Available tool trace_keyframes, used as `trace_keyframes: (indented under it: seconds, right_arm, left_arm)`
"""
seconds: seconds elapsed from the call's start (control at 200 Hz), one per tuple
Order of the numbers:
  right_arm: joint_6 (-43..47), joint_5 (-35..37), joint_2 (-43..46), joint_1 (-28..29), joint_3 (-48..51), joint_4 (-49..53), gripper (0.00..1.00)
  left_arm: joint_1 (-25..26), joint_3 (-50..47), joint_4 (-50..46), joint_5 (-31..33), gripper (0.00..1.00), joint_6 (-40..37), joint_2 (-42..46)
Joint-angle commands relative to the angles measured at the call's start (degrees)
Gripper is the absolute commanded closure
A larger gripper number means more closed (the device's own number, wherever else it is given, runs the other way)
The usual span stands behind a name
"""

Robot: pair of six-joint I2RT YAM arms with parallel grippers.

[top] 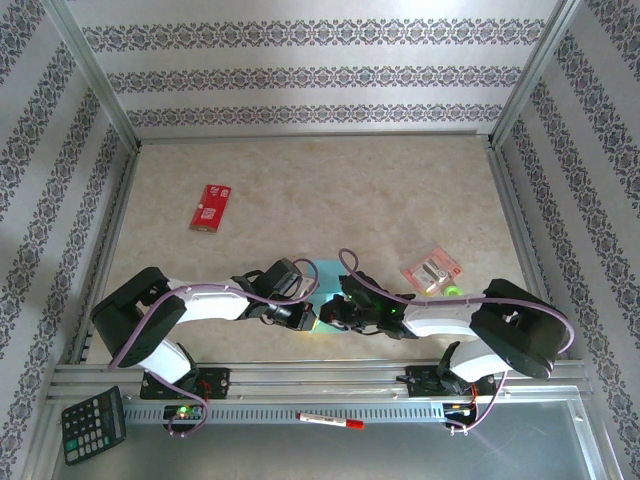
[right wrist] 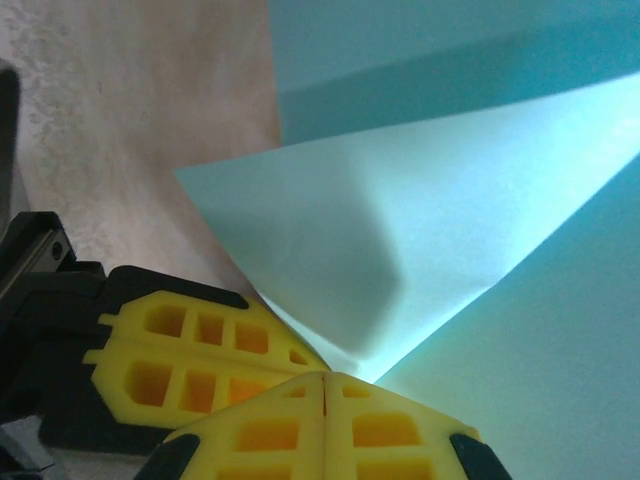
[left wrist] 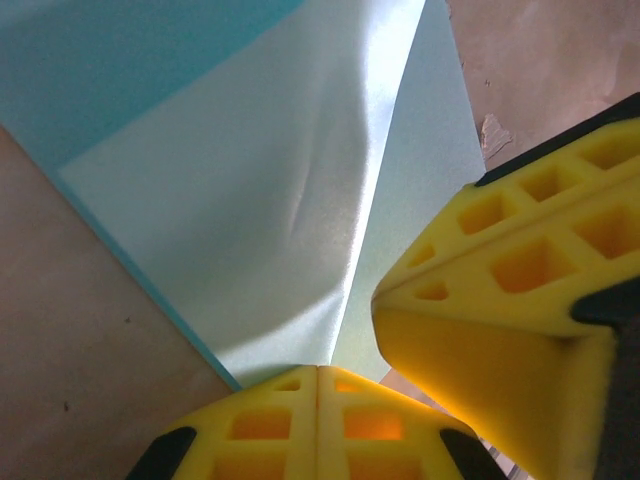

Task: Fold a paper plane with a square sheet of paper (pick it up from the middle)
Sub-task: Fold the triangle a second time at the center of the table.

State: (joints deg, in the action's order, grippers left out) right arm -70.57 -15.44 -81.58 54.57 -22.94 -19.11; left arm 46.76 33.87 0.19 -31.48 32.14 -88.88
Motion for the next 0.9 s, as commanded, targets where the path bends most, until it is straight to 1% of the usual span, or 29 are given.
trace_keyframes:
  seconds: [0.0, 0.31, 0.44, 0.714, 0.899]
  right_arm:
    - [-1.59, 2.26, -1.15, 0.71, 0.88, -1.86, 1.00]
    - [-1.50, 3.14, -3.96, 0.61, -0.18, -2.41, 1.00]
    - [-1.29, 3.59, -4.46, -0.28, 0.03, -2.24, 1.00]
    - [-1.26, 4.96, -2.86, -2.08, 0.33, 0.37, 1.00]
    - [-0.85, 5.16, -2.70, -4.30, 0.24, 1.84, 1.00]
  left_arm:
    - [-0.44, -1.96, -6.49, 3.80, 1.00, -1.64, -0.87]
    - [-0.44, -1.79, -6.90, 3.87, 1.00, -2.17, -1.08]
    - [-0.44, -1.79, -7.40, 4.04, 1.00, -2.76, -1.31]
    - [-0.44, -2.05, -8.88, 5.16, 1.00, -4.14, -1.92]
    - [-0.44, -2.04, -9.85, 5.64, 1.00, -4.79, -2.00]
